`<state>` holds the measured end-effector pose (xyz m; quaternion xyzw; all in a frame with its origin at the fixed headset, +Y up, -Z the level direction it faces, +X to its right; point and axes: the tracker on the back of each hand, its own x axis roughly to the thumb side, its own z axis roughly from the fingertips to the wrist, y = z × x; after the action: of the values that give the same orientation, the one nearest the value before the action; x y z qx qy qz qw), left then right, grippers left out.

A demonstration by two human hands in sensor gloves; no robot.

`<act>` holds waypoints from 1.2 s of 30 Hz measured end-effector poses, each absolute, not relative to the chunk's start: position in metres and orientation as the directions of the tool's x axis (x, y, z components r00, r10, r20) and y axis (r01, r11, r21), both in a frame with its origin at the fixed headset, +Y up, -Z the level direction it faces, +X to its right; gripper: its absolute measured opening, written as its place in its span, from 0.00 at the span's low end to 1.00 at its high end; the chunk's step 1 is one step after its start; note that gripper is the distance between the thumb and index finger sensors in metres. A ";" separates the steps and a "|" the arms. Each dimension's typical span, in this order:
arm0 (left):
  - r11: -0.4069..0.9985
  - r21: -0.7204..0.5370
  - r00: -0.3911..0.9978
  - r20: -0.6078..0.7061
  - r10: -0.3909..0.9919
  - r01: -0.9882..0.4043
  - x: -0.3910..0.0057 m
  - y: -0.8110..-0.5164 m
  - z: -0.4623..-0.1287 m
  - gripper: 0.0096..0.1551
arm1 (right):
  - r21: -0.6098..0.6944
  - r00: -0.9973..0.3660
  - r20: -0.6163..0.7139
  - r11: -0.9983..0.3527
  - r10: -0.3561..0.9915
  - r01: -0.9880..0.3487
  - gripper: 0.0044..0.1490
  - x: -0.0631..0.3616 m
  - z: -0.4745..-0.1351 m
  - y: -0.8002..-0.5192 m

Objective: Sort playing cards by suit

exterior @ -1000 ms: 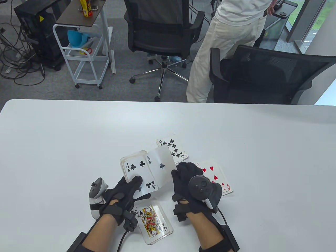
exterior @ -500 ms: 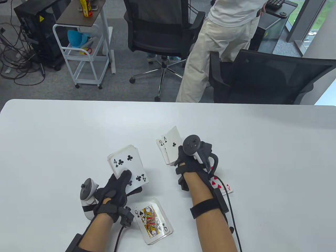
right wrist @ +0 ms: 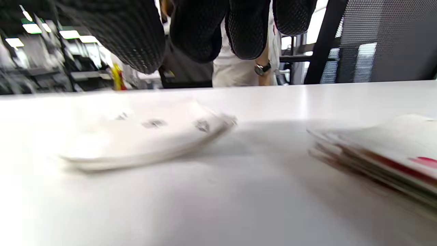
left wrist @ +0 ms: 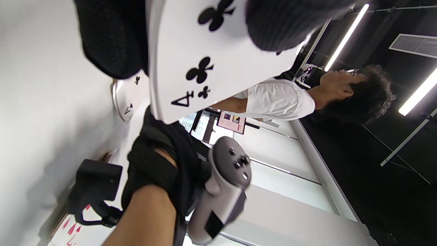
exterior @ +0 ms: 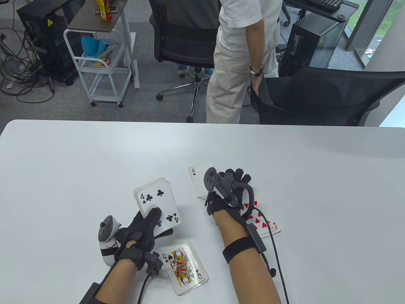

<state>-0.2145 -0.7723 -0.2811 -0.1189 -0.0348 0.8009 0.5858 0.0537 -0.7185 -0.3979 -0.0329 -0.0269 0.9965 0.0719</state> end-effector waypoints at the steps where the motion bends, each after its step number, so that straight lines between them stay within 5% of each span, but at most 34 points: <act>1: -0.305 -0.201 -0.279 -0.148 0.949 -0.931 -0.213 -0.772 -0.281 0.33 | -0.085 -0.980 -0.030 -0.978 0.196 -0.193 0.28 0.056 -0.388 -0.712; 6: -0.276 -0.226 -0.248 -0.145 0.958 -0.934 -0.207 -0.774 -0.282 0.33 | -0.147 -0.871 0.130 -0.859 0.474 -0.490 0.31 0.066 -0.333 -0.694; 13: -0.210 -0.258 -0.183 -0.127 0.975 -0.943 -0.194 -0.775 -0.279 0.32 | -0.115 -0.766 0.326 -0.781 0.554 -0.614 0.33 0.048 -0.282 -0.706; 25: -0.132 -0.275 -0.099 -0.130 0.986 -0.952 -0.179 -0.781 -0.277 0.32 | -0.045 -0.751 0.398 -0.807 0.527 -0.590 0.37 0.052 -0.277 -0.719; 36: -0.301 -0.177 -0.282 -0.123 0.952 -0.937 -0.187 -0.780 -0.272 0.31 | 0.003 -0.706 0.413 -0.776 0.575 -0.630 0.40 0.038 -0.271 -0.724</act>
<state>-0.1873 -0.7798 -0.2718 -0.1026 -0.0349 0.7999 0.5903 0.0379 -0.7243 -0.2709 0.1995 -0.0694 0.9211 0.3272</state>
